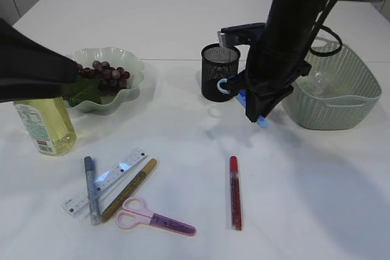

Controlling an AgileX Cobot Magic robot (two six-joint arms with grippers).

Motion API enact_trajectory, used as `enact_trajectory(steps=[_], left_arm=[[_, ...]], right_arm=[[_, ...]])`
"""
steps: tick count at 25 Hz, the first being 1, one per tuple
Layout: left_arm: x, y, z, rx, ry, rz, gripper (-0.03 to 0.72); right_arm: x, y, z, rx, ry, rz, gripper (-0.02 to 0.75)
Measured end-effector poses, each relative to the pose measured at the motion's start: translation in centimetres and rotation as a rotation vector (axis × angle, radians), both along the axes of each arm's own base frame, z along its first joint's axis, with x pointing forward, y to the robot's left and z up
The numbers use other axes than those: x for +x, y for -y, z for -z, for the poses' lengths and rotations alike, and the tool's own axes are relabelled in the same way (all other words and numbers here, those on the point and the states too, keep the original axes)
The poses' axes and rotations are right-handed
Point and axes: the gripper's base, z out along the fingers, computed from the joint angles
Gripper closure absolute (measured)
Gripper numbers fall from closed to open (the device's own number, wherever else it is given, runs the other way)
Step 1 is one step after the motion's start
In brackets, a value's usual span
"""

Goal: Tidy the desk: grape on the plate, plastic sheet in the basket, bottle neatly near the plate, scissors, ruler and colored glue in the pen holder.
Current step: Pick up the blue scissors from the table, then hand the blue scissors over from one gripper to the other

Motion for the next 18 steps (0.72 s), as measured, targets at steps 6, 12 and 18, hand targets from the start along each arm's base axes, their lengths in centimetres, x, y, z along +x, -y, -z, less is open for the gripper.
enact_trajectory(steps=[6, 12, 18], left_arm=[[2.4, 0.6, 1.2, -0.062, 0.01, -0.01, 0.379], [5.0, 1.5, 2.8, -0.157, 0.005, -0.036, 0.379], [6.9, 4.0, 5.2, -0.204, 0.013, -0.017, 0.377]], right_arm=[[-0.6, 0.0, -2.2, 0.042, 0.039, 0.008, 0.555], [-1.3, -0.2, -4.0, 0.095, 0.063, 0.018, 0.554], [-1.6, -0.3, -4.8, 0.127, 0.07, 0.024, 0.555]])
